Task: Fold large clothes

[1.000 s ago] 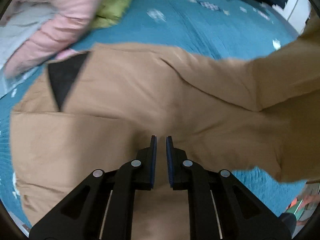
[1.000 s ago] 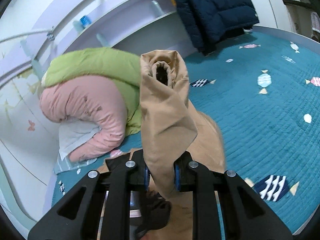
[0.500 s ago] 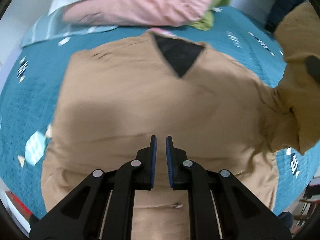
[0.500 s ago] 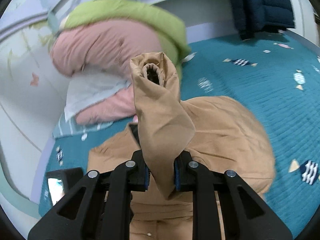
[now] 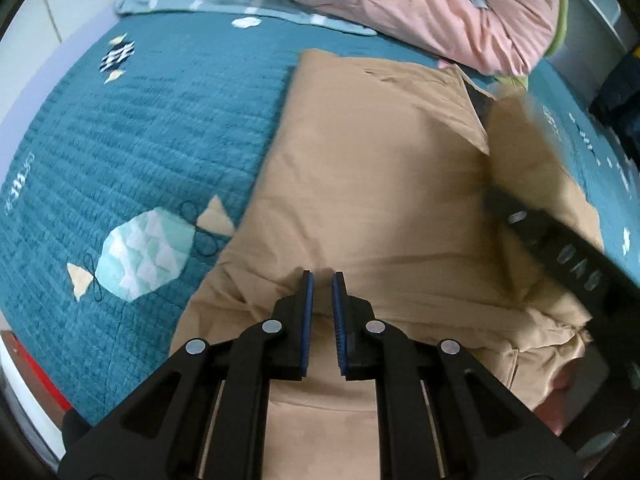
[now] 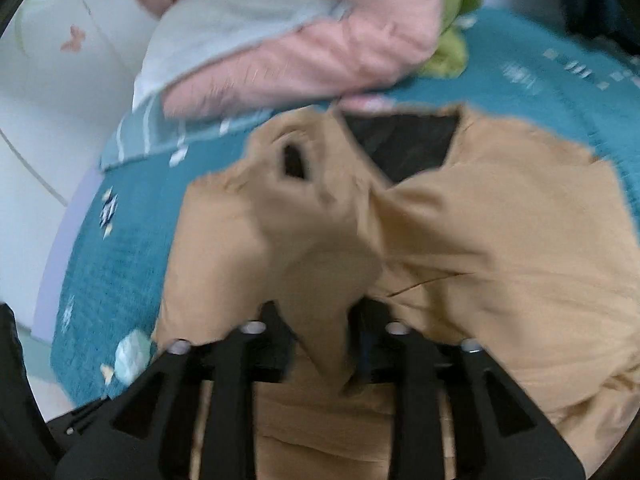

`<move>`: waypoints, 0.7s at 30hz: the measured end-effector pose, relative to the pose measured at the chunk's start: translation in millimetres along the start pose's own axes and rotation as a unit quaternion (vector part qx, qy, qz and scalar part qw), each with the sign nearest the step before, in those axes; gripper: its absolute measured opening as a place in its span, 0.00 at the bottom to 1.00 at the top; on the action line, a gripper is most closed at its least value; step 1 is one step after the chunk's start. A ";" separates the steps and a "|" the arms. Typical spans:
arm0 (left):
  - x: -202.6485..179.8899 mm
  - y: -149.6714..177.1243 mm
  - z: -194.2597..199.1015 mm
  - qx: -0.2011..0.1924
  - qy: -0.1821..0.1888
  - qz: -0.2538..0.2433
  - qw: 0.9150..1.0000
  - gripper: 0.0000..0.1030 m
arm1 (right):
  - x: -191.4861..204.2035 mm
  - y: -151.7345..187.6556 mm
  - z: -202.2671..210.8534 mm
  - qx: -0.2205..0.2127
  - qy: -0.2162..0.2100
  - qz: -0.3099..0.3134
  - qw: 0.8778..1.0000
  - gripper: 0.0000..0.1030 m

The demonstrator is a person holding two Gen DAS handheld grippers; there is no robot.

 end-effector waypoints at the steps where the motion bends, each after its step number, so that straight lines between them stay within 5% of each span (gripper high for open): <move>1: 1.6 -0.8 2.5 -0.002 0.002 0.003 1.000 0.12 | 1.7 2.9 -0.2 0.009 -0.021 -0.010 1.000 0.52; 3: 1.4 -3.2 6.8 -0.008 -0.004 0.004 1.000 0.12 | 2.5 6.1 8.5 0.009 -0.053 -0.015 0.998 0.64; 5: -1.8 -4.5 13.6 -0.014 -0.014 -0.003 1.000 0.12 | -7.4 9.2 21.3 0.010 -0.042 -0.019 0.999 0.86; 9: -23.4 -11.3 28.1 -0.030 0.008 -0.014 0.999 0.12 | -37.6 5.4 59.2 -0.025 -0.041 -0.037 0.998 0.86; 12: -51.3 -18.4 33.8 -0.043 0.020 -0.038 0.998 0.12 | -77.7 -1.8 88.0 -0.063 -0.006 -0.056 0.996 0.86; 15: -88.5 -30.4 30.3 -0.054 0.052 -0.067 0.995 0.12 | -125.7 -12.3 110.0 -0.117 0.073 -0.072 0.988 0.86; 16: -101.5 -34.2 26.9 -0.056 0.058 -0.078 0.994 0.12 | -139.4 -15.4 113.0 -0.128 0.099 -0.067 0.985 0.83; 18: -119.2 -40.8 17.3 -0.062 0.063 -0.096 0.992 0.12 | -165.5 -19.5 108.6 -0.123 0.133 -0.058 0.982 0.61; 19: -128.2 -43.1 8.8 -0.061 0.056 -0.108 0.991 0.12 | -176.9 -19.9 101.3 -0.111 0.135 -0.062 0.983 0.43; 21: -138.6 -46.4 -6.6 -0.060 0.060 -0.123 0.989 0.12 | -193.3 -16.4 80.4 -0.079 0.124 -0.071 0.986 0.29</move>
Point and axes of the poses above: each gripper's, at about its wrist camera, not at the fingertips, and z roughly against the way its jaws point, x to its left, y to its underside, the point moved 8 cm from there along -z, roughly the way its jaws point, and after that the axes turned 12 degrees about y, right-handed, at the moved point
